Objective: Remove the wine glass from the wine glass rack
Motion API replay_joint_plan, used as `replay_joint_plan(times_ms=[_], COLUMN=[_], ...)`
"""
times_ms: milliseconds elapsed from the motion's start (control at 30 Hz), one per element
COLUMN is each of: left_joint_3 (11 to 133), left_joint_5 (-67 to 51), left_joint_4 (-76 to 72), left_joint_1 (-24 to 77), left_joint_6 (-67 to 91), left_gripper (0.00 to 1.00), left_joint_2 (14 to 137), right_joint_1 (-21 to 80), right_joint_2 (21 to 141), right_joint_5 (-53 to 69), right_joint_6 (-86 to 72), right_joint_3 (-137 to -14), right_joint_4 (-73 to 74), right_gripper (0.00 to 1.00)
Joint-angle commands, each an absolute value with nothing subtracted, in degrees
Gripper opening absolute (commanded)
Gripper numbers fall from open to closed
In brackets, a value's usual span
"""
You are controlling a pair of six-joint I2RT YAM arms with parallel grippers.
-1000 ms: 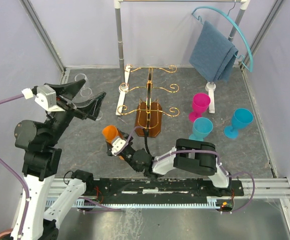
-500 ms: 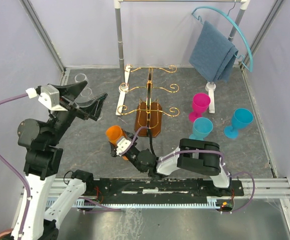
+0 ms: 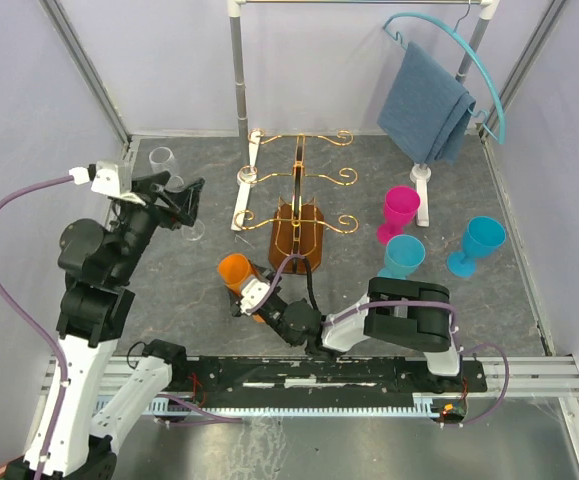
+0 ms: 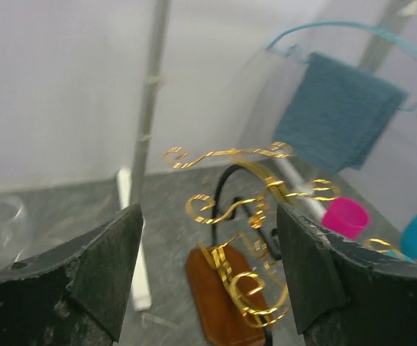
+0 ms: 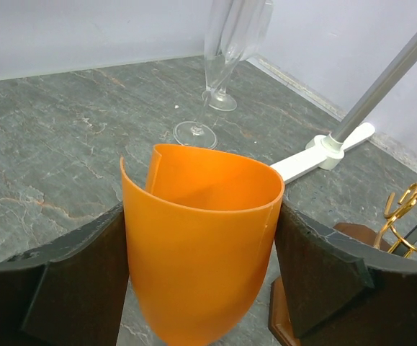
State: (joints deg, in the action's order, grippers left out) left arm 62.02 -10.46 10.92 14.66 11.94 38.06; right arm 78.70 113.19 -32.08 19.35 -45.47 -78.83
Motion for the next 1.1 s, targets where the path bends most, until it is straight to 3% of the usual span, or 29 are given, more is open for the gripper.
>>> replay_joint_plan(times_ms=[0, 133, 633, 933, 1067], left_joint_3=[60.5, 57.2, 54.2, 47.7, 47.0], left_joint_5=[10.0, 17.4, 0.7, -6.4, -6.2], left_joint_4=[24.1, 32.8, 40.6, 38.8, 40.0], left_joint_1=[14.8, 14.8, 14.8, 14.8, 14.8], left_joint_6=[18.3, 24.3, 30.7, 32.1, 32.2], left_gripper=[0.79, 0.83, 0.93, 0.64, 0.65], left_joint_2=[40.2, 42.9, 49.1, 46.8, 45.5], right_joint_1=[78.7, 78.9, 79.8, 79.8, 79.8], right_joint_2=[109.7, 108.5, 107.3, 106.5, 106.0], right_joint_5=[-29.9, -28.5, -24.9, -24.5, -24.9], right_joint_6=[20.3, 21.4, 23.7, 24.0, 24.3], right_joint_3=[-43.6, -42.9, -42.9, -42.9, -42.6], right_joint_4=[-82.7, -82.6, -82.7, -82.6, -82.6], right_gripper=[0.74, 0.74, 0.75, 0.75, 0.75])
